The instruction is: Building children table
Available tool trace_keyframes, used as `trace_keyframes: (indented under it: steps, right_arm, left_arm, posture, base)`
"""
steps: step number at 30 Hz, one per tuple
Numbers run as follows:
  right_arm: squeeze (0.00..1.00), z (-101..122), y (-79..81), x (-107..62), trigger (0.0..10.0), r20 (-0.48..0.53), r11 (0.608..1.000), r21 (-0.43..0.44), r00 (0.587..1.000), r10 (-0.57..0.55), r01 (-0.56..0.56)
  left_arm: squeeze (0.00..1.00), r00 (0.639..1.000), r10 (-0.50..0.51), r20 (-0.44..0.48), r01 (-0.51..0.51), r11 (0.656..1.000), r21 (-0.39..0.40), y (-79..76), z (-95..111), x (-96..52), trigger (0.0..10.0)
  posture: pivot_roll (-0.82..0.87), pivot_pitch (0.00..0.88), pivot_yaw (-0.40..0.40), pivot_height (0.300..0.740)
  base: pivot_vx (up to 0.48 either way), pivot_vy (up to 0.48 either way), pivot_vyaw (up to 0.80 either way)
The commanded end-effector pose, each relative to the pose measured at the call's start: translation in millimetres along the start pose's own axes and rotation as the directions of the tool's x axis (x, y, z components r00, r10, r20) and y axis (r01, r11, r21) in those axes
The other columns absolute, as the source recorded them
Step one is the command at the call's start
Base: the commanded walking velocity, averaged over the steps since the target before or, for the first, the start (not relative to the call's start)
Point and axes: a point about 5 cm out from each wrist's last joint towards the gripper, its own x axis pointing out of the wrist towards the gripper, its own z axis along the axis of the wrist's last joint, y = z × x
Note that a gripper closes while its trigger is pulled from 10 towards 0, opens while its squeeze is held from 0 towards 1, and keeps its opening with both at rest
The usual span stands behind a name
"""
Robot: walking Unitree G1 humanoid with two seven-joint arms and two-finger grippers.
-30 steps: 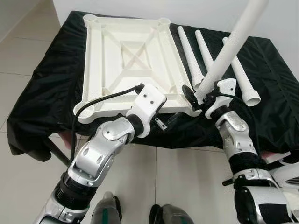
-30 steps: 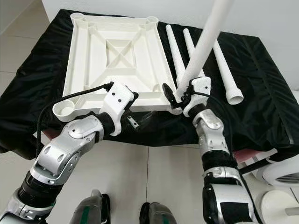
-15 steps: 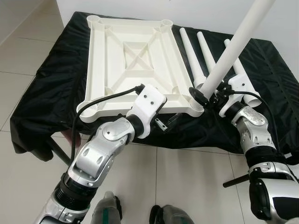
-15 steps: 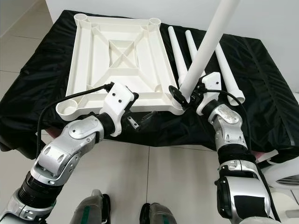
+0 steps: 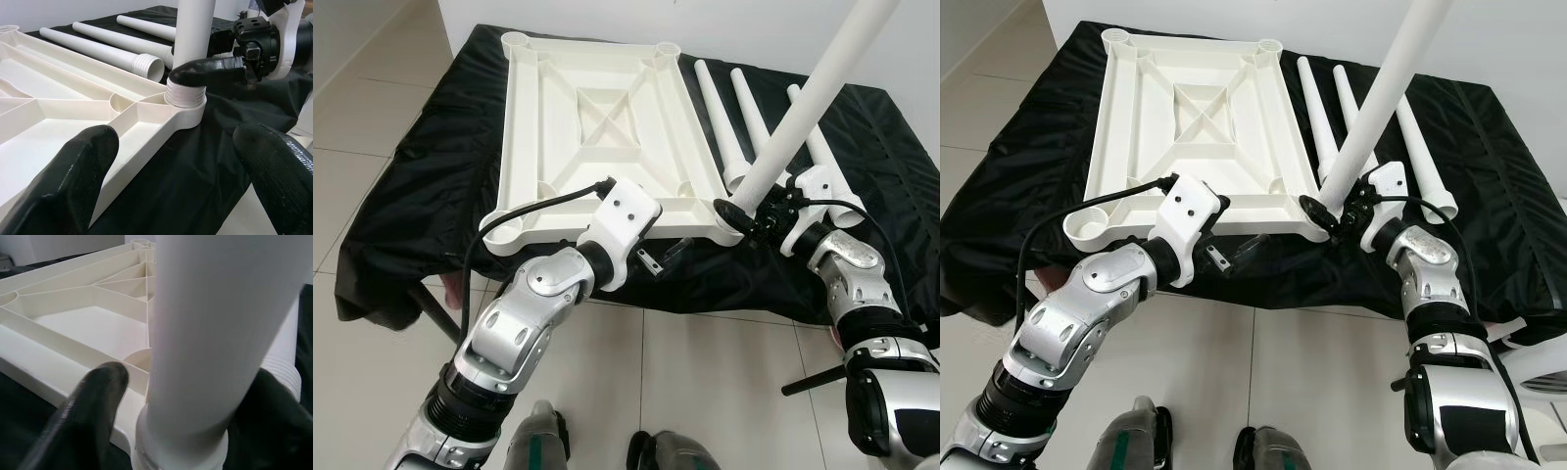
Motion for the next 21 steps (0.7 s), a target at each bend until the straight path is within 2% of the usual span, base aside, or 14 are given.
trace_keyframes:
  steps: [1,12,13,14,15,16,21]
  right_arm:
    - [0.00,-2,-1.8,-0.2,0.0,0.014,0.999,0.030,0.999,-0.033,0.032]
    - [0.00,-7,-2.8,-1.8,0.0,0.017,0.995,0.069,0.998,-0.068,0.067]
    - [0.00,-9,-3.6,-2.9,0.5,0.012,0.994,0.070,0.996,-0.089,0.088]
    - [0.00,-9,-3.6,-2.9,0.5,0.012,0.994,0.070,0.996,-0.089,0.088]
    - [0.00,-10,-4.1,-3.7,5.7,0.009,0.992,0.073,0.994,-0.108,0.107]
    - [0.00,-12,-3.9,-4.0,10.0,0.011,0.989,0.084,0.992,-0.126,0.125]
    - [0.00,-14,-1.5,-3.4,10.0,0.021,0.982,0.098,0.986,-0.162,0.160]
  left_arm:
    - [0.00,1.000,-0.023,0.008,0.023,1.000,-0.006,-3.0,2,-1.3,10.0]
    - [0.00,1.000,-0.021,0.006,0.021,1.000,-0.008,-2.7,2,-1.7,10.0]
    - [0.00,1.000,-0.019,0.006,0.019,1.000,-0.009,-2.5,2,-1.8,10.0]
    - [0.00,1.000,-0.019,0.006,0.019,1.000,-0.009,-2.5,2,-1.8,10.0]
    - [0.00,1.000,-0.019,0.005,0.019,1.000,-0.009,-2.4,2,-2.0,10.0]
    - [0.00,1.000,-0.018,0.005,0.018,1.000,-0.010,-2.3,2,-2.1,10.0]
    - [0.00,1.000,-0.017,0.005,0.017,1.000,-0.010,-2.0,2,-2.3,10.0]
  posture:
    - [0.12,0.075,-0.075,0.740]
    - [0.12,0.084,-0.076,0.740]
    - [0.12,0.086,-0.077,0.740]
    - [0.12,0.086,-0.077,0.740]
    - [0.12,0.086,-0.077,0.740]
    - [0.12,0.087,-0.076,0.740]
    - [0.12,0.088,-0.076,0.740]
  base:
    - [0.000,0.000,0.00]
    - [0.000,0.000,0.00]
    - [0.000,0.000,0.00]
    - [0.000,0.000,0.00]
    - [0.000,0.000,0.00]
    - [0.000,0.000,0.00]
    - [0.000,0.000,0.00]
